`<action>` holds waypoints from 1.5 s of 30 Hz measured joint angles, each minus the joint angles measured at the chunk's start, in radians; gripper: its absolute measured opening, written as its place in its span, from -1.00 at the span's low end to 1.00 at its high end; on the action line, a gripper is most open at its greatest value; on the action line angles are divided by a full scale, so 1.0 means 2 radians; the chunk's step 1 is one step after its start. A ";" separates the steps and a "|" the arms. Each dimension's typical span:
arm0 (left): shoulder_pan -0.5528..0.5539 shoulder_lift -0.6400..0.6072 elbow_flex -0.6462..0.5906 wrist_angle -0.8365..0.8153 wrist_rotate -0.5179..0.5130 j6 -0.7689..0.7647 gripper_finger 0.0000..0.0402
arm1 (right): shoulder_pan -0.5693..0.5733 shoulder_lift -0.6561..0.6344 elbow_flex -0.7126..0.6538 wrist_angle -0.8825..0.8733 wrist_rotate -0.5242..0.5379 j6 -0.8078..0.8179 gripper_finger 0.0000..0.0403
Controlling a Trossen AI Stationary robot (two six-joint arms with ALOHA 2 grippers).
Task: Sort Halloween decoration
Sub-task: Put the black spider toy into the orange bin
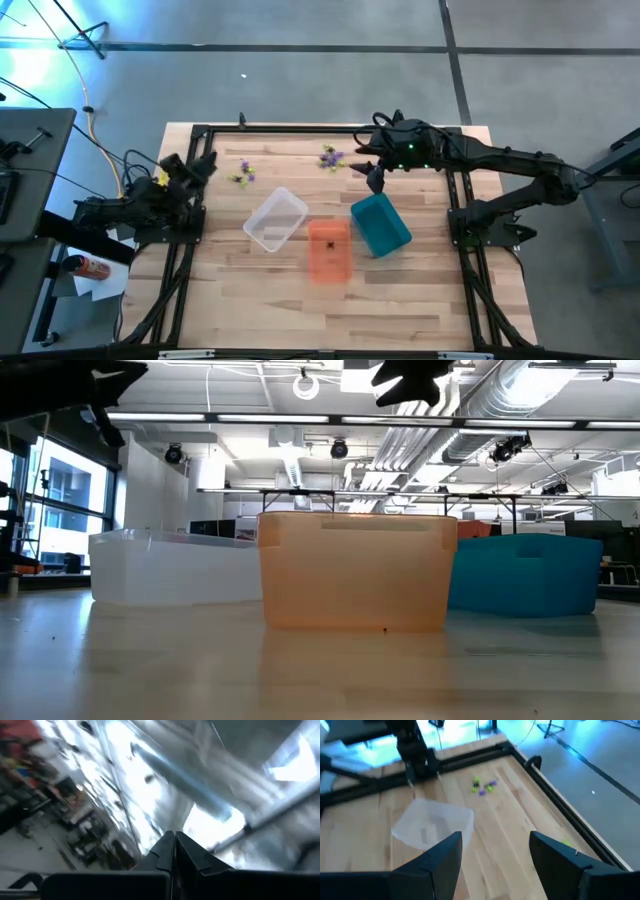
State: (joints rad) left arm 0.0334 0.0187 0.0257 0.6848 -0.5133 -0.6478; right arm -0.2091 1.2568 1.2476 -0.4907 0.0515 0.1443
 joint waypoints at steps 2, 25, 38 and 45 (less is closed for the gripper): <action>0.000 0.020 0.023 -0.021 -0.004 -0.023 -0.98 | -0.003 0.000 0.000 0.014 0.002 0.017 0.12; 0.089 0.302 0.382 -0.534 0.103 0.091 -0.29 | -0.149 0.425 0.337 -0.219 -0.045 0.172 0.12; 0.088 0.306 0.382 -0.541 0.104 0.059 -0.29 | -0.129 0.590 0.540 -0.310 -0.044 0.222 0.12; 0.088 0.306 0.382 -0.542 0.109 0.061 -0.29 | -0.105 0.604 0.551 -0.315 -0.018 0.241 0.03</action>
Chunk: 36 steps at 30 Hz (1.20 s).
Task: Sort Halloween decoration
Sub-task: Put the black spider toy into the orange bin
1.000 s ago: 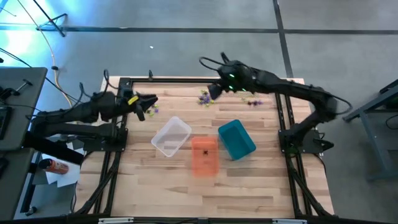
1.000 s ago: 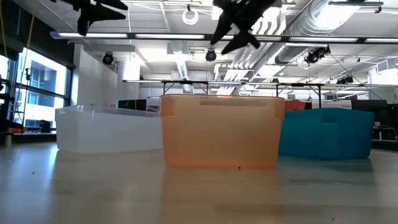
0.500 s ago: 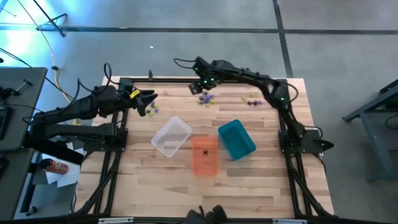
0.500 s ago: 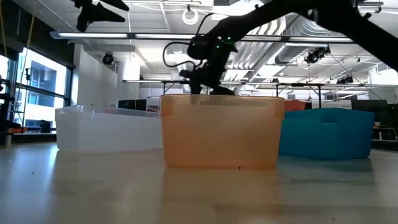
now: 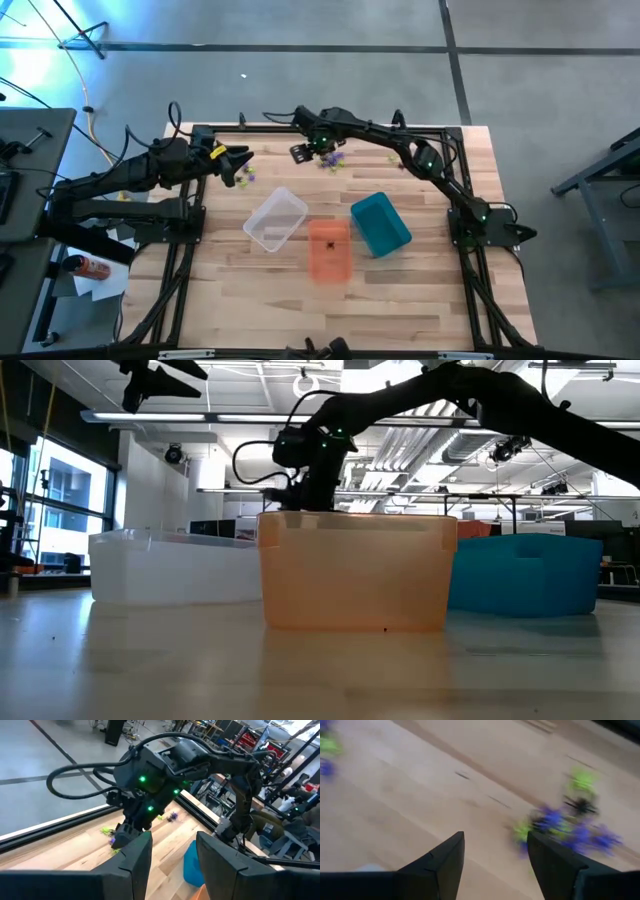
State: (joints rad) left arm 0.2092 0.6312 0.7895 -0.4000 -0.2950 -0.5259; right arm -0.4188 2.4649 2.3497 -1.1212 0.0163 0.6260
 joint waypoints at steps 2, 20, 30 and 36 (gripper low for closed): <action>0.000 0.000 0.000 -0.001 0.002 0.005 -0.29 | 0.005 0.000 0.000 -0.015 0.020 -0.012 -0.02; 0.000 -0.001 0.000 -0.003 0.042 -0.002 -0.29 | 0.044 -0.089 -0.109 -0.081 0.180 -0.034 -0.29; 0.000 -0.001 0.000 -0.003 0.019 -0.008 -0.29 | 0.027 -0.381 -0.566 0.358 0.047 0.068 -0.39; 0.000 -0.001 0.000 -0.003 0.014 -0.024 -0.29 | 0.012 -0.316 -0.498 0.355 0.057 0.090 -0.39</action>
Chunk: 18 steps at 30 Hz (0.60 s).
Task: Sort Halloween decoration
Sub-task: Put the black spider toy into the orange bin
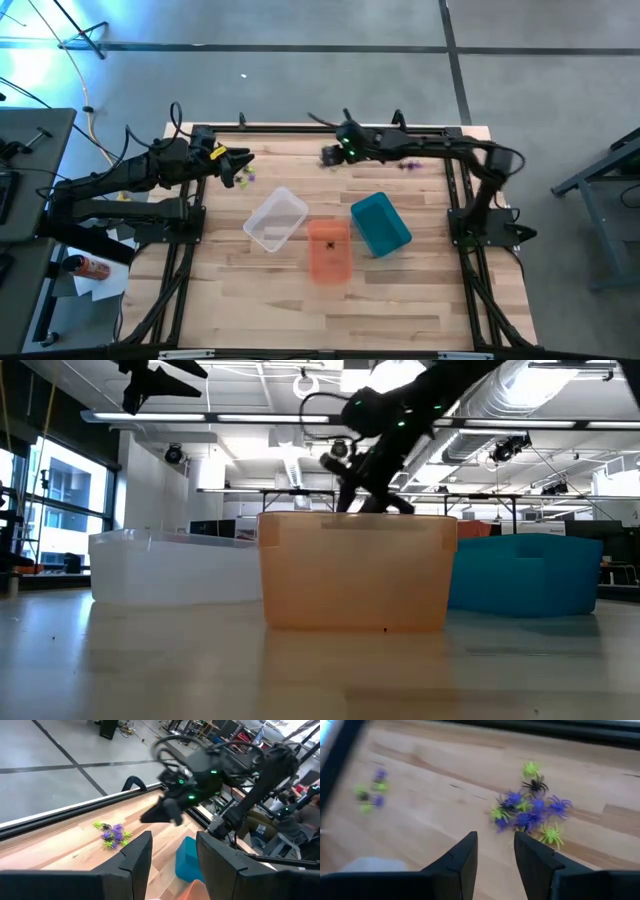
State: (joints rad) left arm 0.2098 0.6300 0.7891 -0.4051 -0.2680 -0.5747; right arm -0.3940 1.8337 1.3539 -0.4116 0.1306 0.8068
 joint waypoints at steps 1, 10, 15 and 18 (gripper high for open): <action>0.000 0.000 0.000 0.000 0.000 0.000 -0.29 | -0.005 0.021 0.032 -0.034 0.000 -0.001 -0.39; 0.000 0.000 0.000 0.003 0.000 -0.003 -0.29 | -0.079 0.186 0.293 -0.258 -0.048 -0.097 -0.80; 0.000 0.000 0.000 0.003 0.000 -0.008 -0.29 | -0.093 0.234 0.361 -0.269 -0.107 -0.080 -0.94; 0.000 0.000 0.000 0.003 0.000 -0.008 -0.29 | -0.083 0.253 0.368 -0.258 -0.099 -0.050 -0.99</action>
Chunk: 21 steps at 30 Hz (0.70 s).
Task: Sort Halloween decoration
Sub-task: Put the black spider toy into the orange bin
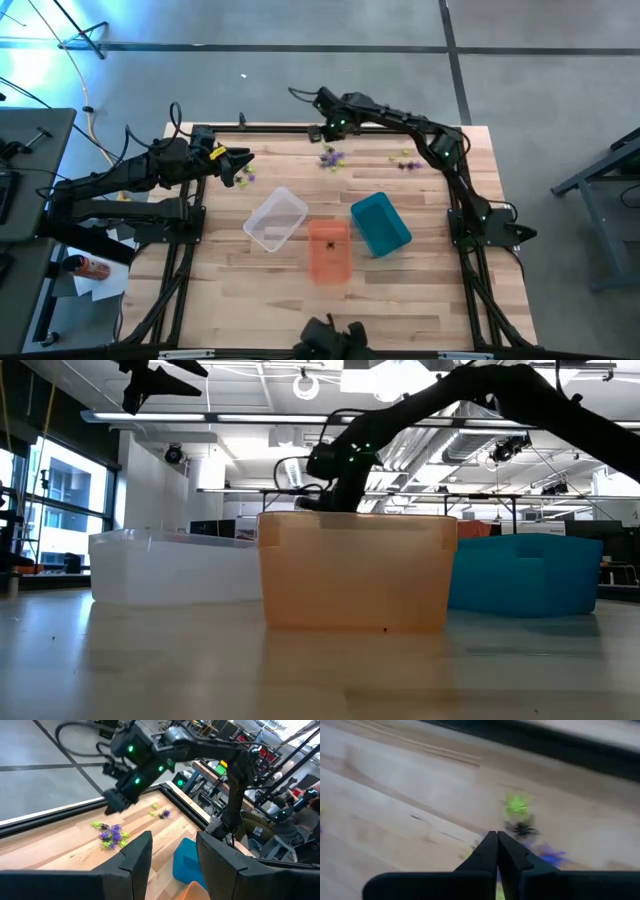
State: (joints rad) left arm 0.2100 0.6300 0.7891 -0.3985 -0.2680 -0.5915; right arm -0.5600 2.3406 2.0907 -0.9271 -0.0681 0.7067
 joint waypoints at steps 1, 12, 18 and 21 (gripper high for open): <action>0.000 0.000 0.000 0.000 0.000 0.000 -0.29 | 0.005 0.004 0.000 0.006 0.005 0.009 -0.99; 0.000 0.000 0.000 0.000 0.011 0.000 -0.29 | 0.023 0.024 0.001 0.000 0.104 0.108 -1.00; 0.000 0.000 0.000 0.000 0.046 -0.018 -0.29 | 0.025 0.025 -0.019 0.006 0.109 0.162 -1.00; 0.000 0.000 0.000 0.000 0.074 -0.024 -0.29 | 0.023 0.026 -0.030 -0.004 0.090 0.147 -1.00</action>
State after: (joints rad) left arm 0.2100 0.6298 0.7891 -0.3991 -0.1202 -0.6393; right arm -0.5137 2.3928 2.0312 -0.9353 0.1112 1.0014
